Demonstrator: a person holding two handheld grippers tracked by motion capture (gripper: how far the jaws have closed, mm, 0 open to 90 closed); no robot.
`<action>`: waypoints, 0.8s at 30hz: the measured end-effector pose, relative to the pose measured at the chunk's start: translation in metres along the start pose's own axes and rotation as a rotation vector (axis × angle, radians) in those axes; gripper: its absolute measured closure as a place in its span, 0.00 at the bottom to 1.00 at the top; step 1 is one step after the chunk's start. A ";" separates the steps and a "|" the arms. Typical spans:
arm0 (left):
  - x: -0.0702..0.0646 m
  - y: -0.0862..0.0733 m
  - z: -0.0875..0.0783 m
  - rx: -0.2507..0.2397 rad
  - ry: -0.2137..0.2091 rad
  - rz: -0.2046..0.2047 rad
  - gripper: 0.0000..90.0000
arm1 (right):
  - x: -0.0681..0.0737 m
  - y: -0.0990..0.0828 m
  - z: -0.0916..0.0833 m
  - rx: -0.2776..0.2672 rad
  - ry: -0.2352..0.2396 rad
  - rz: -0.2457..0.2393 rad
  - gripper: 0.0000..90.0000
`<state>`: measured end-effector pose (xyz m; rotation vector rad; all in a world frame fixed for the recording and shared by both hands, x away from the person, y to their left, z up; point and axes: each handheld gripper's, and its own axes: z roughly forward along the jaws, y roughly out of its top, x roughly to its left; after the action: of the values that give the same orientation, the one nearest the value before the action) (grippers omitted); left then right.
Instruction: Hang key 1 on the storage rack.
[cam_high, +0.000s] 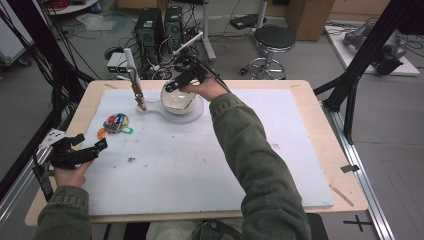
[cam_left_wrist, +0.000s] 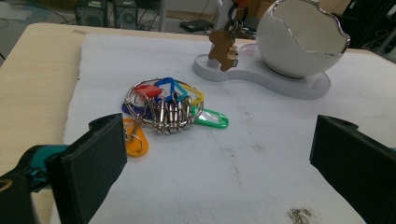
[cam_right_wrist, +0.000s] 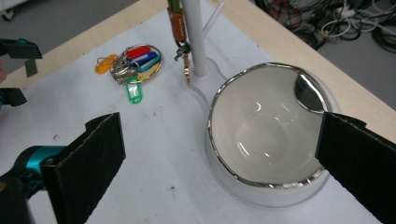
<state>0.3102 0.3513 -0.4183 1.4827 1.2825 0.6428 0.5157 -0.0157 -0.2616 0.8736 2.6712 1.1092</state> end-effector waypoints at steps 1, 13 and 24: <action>0.000 0.000 0.000 0.002 0.000 0.000 0.05 | -0.002 -0.004 -0.004 -0.010 -0.006 0.009 0.01; -0.001 0.000 0.001 0.002 -0.002 -0.006 0.05 | -0.026 -0.044 -0.043 -0.066 -0.035 0.077 0.01; -0.002 0.000 0.000 0.003 0.001 -0.003 0.05 | -0.033 -0.068 -0.071 -0.103 -0.077 0.086 0.01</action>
<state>0.3099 0.3493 -0.4179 1.4831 1.2864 0.6402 0.4882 -0.1159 -0.2603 0.9995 2.5123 1.1942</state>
